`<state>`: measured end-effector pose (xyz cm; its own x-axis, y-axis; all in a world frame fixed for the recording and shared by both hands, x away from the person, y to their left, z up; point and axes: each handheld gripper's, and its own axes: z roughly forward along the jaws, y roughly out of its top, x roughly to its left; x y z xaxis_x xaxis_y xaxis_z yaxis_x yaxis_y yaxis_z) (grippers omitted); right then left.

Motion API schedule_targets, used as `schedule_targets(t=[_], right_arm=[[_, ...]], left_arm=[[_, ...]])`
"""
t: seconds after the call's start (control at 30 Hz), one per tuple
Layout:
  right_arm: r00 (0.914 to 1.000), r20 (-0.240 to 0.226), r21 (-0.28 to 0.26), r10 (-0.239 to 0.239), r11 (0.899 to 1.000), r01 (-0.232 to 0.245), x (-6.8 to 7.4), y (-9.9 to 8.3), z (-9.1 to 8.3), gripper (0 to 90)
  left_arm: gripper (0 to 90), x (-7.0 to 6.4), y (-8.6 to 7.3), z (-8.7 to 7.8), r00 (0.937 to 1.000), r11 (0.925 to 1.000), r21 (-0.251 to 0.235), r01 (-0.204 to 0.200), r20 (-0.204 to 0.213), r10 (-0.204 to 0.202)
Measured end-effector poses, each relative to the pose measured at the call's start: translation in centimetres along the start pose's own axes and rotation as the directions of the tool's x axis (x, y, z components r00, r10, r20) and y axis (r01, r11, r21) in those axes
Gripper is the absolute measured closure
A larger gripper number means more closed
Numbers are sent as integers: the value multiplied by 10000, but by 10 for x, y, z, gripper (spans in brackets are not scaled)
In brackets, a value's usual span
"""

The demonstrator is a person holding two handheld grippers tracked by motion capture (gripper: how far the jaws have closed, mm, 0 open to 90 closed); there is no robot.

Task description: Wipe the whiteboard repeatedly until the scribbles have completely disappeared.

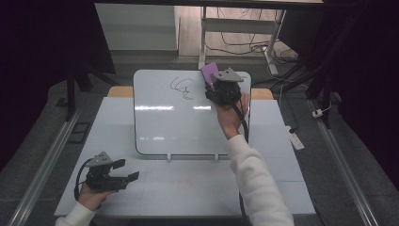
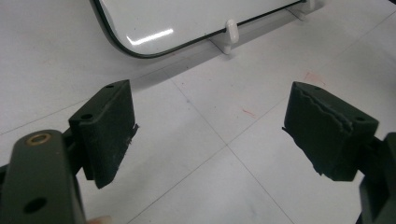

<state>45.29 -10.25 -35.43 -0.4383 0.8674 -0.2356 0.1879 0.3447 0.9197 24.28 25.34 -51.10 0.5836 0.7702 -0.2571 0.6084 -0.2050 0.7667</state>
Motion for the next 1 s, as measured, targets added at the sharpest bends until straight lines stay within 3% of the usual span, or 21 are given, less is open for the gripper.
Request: schedule_targets(t=[0.17,0.33,0.47,0.6,0.77,0.87,1.0], right_arm=[[9950,-968,-55,-245,9997,241,31,3,8,410],[9755,-2051,71,-796,9965,829,73,3,16,410],[9685,-2203,55,-1162,9927,1204,90,3,20,410],[9675,-2391,68,-822,9962,863,80,4,19,410],[9818,-1788,37,-636,9979,653,54,4,13,409],[9924,-1177,2,-348,9994,351,30,5,7,409],[9958,-887,-23,219,9998,-222,8,5,5,409]], left_arm=[[173,0,0,0,10000,10000,-27,13,13,-13],[173,0,0,0,10000,10000,-21,-13,-3,13],[173,1,0,0,10000,10000,-27,3,2,-3],[174,1,0,0,10000,10000,-28,4,-5,-4],[173,0,0,0,10000,10000,-1,-15,-4,15],[173,-1,0,0,10000,10000,7,-44,1,44],[173,-1,0,0,10000,10000,11,-56,12,56]])
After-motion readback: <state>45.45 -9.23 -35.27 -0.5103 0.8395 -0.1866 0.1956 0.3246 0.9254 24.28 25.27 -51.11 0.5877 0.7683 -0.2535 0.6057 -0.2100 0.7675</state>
